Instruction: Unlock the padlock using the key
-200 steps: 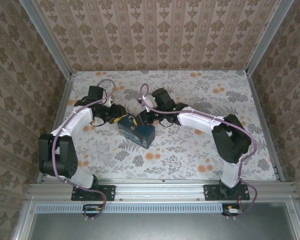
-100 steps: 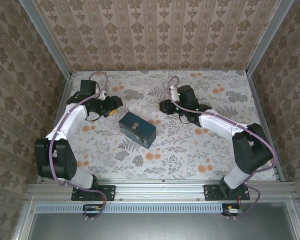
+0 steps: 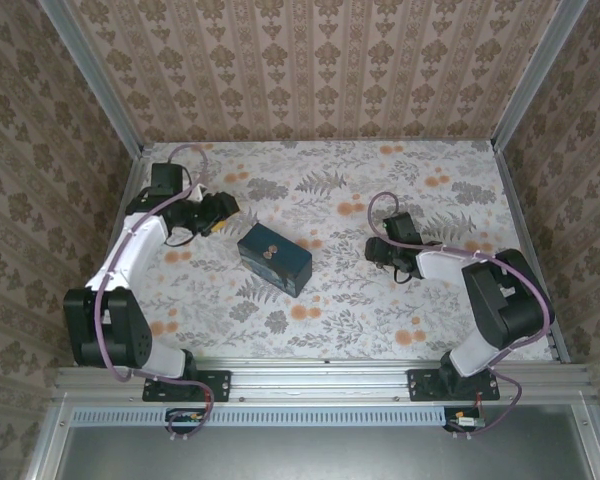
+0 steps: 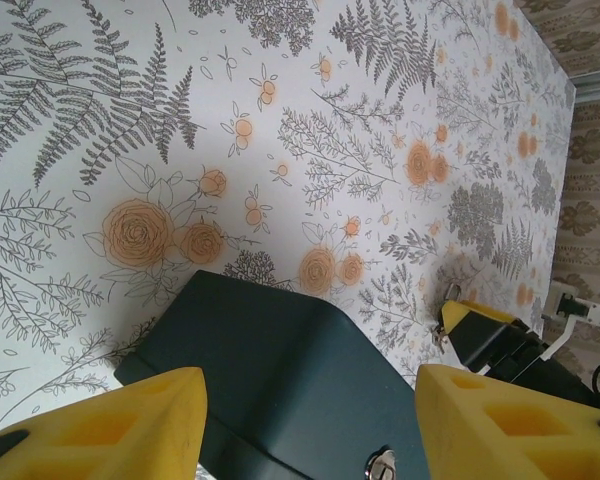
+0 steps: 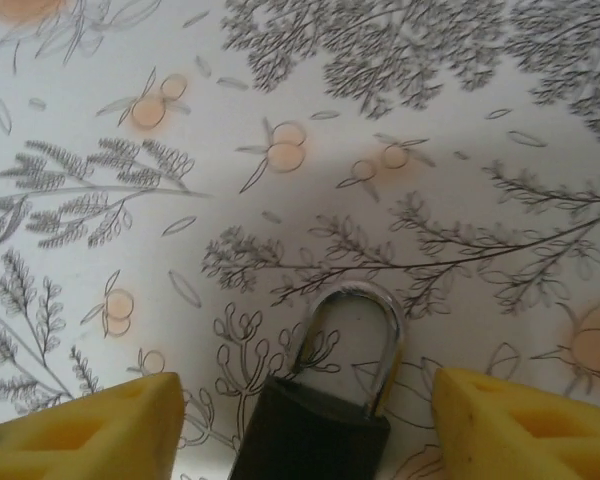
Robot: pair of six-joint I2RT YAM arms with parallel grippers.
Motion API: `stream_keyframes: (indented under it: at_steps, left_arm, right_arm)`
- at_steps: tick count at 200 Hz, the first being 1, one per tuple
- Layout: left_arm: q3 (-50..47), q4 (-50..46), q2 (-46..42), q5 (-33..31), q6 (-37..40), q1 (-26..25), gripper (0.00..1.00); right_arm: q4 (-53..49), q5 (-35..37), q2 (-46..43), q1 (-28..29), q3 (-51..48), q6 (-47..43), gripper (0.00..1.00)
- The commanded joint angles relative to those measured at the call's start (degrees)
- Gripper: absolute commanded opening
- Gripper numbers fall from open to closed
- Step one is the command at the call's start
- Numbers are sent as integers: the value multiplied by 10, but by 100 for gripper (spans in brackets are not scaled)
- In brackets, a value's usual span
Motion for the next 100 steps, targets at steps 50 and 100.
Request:
stream_keyframes:
  at_steps: [50, 100]
  left_arm:
    - [-31, -19, -30, 1, 24, 32, 55]
    - [-45, -15, -37, 12, 25, 53, 51]
  right_arm:
    - [-65, -198, -58, 156, 170, -195, 100]
    - [-61, -223, -25, 255, 214, -220, 100]
